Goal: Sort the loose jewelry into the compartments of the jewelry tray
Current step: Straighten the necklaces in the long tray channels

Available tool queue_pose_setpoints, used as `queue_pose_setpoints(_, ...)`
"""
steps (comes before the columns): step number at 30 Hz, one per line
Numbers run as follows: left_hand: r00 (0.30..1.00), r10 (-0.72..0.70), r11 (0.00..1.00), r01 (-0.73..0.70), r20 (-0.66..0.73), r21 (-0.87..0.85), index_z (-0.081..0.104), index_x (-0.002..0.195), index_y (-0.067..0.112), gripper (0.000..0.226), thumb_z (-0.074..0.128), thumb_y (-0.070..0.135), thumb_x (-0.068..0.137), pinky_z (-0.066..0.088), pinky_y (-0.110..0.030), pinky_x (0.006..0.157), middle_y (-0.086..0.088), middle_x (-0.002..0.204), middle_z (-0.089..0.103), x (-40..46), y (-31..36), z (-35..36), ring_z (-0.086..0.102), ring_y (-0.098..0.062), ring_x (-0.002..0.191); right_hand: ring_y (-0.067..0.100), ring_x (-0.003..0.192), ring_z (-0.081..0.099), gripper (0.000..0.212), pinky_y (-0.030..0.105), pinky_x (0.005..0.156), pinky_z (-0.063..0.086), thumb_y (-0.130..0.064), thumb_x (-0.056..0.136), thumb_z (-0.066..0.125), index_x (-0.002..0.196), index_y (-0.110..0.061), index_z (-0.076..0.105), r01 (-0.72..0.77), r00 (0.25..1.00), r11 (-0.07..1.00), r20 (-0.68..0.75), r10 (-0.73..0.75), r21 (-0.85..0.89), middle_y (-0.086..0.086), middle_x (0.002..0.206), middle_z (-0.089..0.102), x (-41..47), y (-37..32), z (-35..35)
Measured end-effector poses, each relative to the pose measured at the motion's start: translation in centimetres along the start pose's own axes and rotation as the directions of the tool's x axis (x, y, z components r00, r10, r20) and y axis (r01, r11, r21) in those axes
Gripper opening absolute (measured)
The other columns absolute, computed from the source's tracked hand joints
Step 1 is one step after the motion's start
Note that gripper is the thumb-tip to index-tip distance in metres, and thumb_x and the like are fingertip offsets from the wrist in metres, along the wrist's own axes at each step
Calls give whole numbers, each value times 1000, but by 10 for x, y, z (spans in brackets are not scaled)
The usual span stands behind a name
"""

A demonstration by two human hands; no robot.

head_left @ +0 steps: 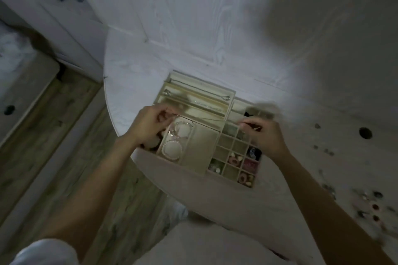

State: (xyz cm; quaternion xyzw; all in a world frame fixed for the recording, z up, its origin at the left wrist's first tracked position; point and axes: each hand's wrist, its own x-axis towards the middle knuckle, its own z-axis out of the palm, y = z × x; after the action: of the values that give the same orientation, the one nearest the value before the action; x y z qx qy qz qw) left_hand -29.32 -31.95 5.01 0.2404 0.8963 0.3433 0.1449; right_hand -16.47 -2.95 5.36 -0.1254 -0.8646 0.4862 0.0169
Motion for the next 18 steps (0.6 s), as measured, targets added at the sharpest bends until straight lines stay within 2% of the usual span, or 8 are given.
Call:
queue_pose_setpoints(1, 1000, 24, 999, -25, 13, 46, 71, 103, 24, 17, 70, 18, 87, 50, -20, 74, 8, 96, 71, 11, -9, -8, 62, 3, 77, -4, 79, 61, 12, 3, 70, 41, -10, 89, 63, 94, -14, 73, -4, 1000, 1000, -13, 3, -23, -5, 88, 69, 7, -2, 9)
queue_pose_setpoints(3, 996, 71, 982, -80, 60, 173, 72, 107, 25, 20, 68, 20, 88, 47, -25, 71, 1, 98, 71, 32, -29, -20, 64, -10, 81, 7, 82, 62, 14, 2, 71, 39, -13, 90, 61, 98, -13, 73, -30, 999, 997, -33, 27, -75, -4, 91, 68, 20, -3, 24)
queue_pose_setpoints(6, 990, 114, 945, -133, 80, 299, 74, 104, 23, 17, 67, 18, 89, 46, -31, 66, -10, 89, 70, 53, -54, -32, 63, -27, 78, 6, 79, 55, 15, 0, 70, 35, -16, 91, 62, 99, -11, 73, -69, 996, 979, -62, 58, -193, -7, 89, 65, 30, -7, 44)
queue_pose_setpoints(10, 986, 162, 940, -166, 39, 298, 74, 98, 20, 15, 71, 15, 84, 48, -31, 63, -8, 82, 70, 65, -62, -24, 62, -26, 75, 7, 79, 53, 14, 5, 68, 34, -17, 91, 61, 98, -12, 72, -80, 997, 962, -31, 74, -262, 1, 92, 69, 39, -14, 62)
queue_pose_setpoints(12, 970, 239, 926, -238, 33, 292, 75, 91, 17, 14, 76, 13, 78, 48, -27, 60, -5, 77, 70, 66, -56, -9, 62, -23, 72, 6, 79, 52, 14, 11, 68, 33, -17, 91, 61, 98, -12, 73, -67, 998, 959, -13, 66, -277, -3, 89, 67, 42, -20, 67)
queue_pose_setpoints(14, 958, 277, 914, -285, 68, 288, 76, 85, 17, 10, 78, 19, 75, 50, -26, 57, -2, 78, 71, 67, -53, 4, 64, -22, 72, 5, 78, 51, 14, 12, 68, 34, -16, 91, 61, 97, -12, 73, -60, 998, 960, -23, 56, -273, -6, 86, 64, 44, -26, 69)
queue_pose_setpoints(16, 952, 281, 893, -305, 120, 331, 77, 80, 18, 9, 81, 21, 73, 52, -29, 52, -2, 74, 71, 69, -52, 12, 65, -25, 69, 7, 78, 52, 13, 8, 68, 33, -15, 91, 61, 96, -12, 72, -64, 998, 962, -32, 57, -264, -2, 88, 66, 46, -28, 69)
queue_pose_setpoints(18, 930, 286, 850, -357, 229, 388, 77, 75, 21, 12, 86, 22, 67, 47, -26, 50, -2, 67, 70, 74, -48, 16, 64, -25, 62, 7, 79, 53, 12, 5, 67, 33, -15, 91, 62, 96, -13, 72, -80, 997, 965, -32, 74, -248, -2, 89, 66, 46, -28, 68)
